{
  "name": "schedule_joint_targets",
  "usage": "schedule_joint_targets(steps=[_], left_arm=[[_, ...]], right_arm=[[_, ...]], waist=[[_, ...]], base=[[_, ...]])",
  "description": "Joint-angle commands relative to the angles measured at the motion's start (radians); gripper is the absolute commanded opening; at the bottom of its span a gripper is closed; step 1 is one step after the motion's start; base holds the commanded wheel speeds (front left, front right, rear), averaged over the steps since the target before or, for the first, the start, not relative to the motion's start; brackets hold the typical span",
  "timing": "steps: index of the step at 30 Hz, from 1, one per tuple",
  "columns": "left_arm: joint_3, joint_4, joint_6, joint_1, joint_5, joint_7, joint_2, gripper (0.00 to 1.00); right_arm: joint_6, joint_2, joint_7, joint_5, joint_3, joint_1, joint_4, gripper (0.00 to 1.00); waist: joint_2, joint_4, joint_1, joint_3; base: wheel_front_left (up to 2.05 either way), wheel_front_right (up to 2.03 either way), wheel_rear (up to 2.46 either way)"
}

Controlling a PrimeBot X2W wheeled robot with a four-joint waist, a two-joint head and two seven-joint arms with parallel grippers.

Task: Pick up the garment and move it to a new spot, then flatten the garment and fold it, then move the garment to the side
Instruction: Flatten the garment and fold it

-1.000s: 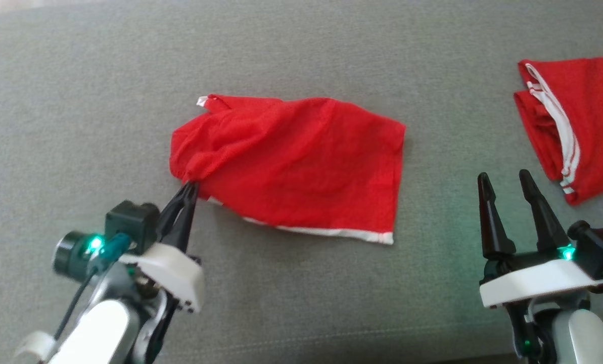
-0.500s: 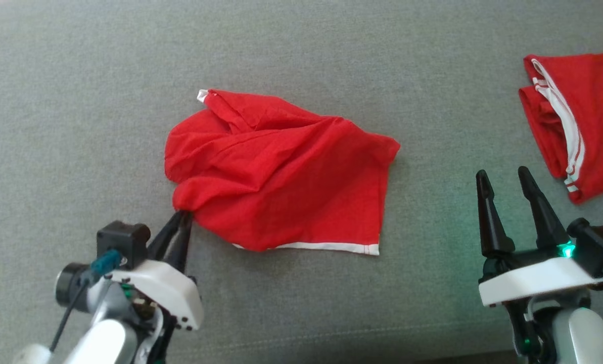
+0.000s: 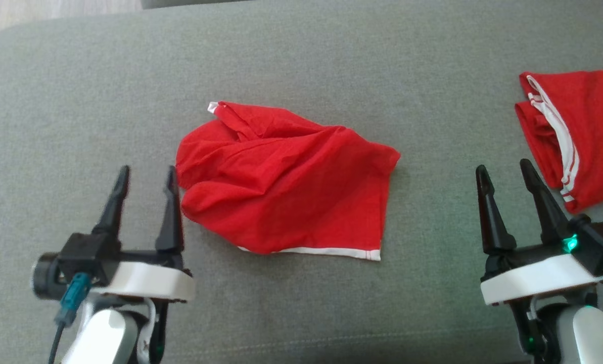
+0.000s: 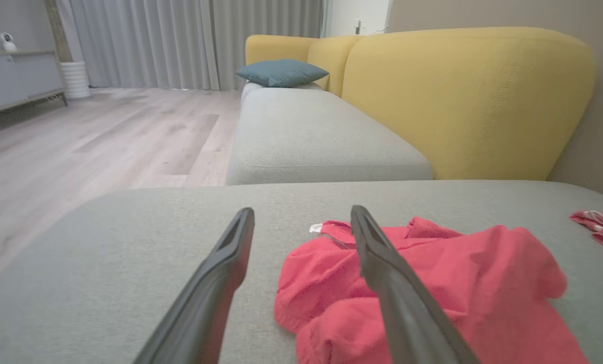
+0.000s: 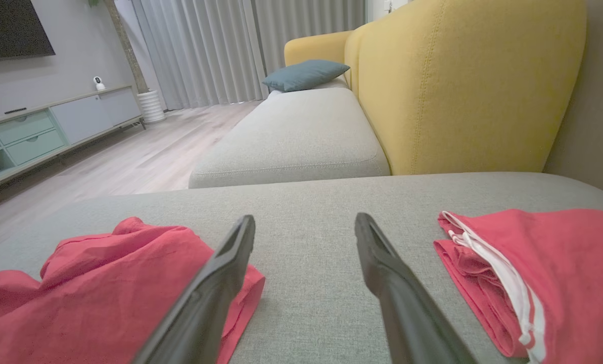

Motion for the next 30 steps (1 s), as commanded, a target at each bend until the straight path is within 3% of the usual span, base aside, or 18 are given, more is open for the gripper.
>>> schedule_joint_targets(steps=[1, 6, 19, 30], left_arm=[[0.049, -0.024, 0.013, -0.043, 0.019, -0.011, 0.019, 1.0], [0.055, -0.023, 0.031, -0.029, 0.057, -0.018, 0.021, 1.0], [0.058, -0.021, 0.021, -0.027, 0.068, -0.021, 0.003, 1.0], [0.072, -0.018, -0.008, -0.07, 0.084, -0.021, -0.029, 1.0]], right_arm=[[0.003, -0.014, 0.006, -0.01, 0.028, -0.007, -0.042, 1.0], [0.003, -0.016, 0.017, -0.013, 0.04, 0.006, -0.052, 1.0], [0.003, -0.028, 0.045, -0.004, 0.075, 0.003, -0.049, 1.0], [0.003, -0.05, 0.109, 0.055, 0.31, -0.064, 0.24, 1.0]], waist=[[-0.0001, 0.0, 0.0, -0.005], [-0.0001, 0.0, 0.0, -0.015], [-0.0001, 0.01, 0.0, -0.006], [-0.0001, 0.052, 0.0, 0.051]], base=[[0.0, 0.0, 0.0], [0.0, 0.0, 0.0], [0.0, 0.0, 0.0], [0.0, 0.0, 0.0]])
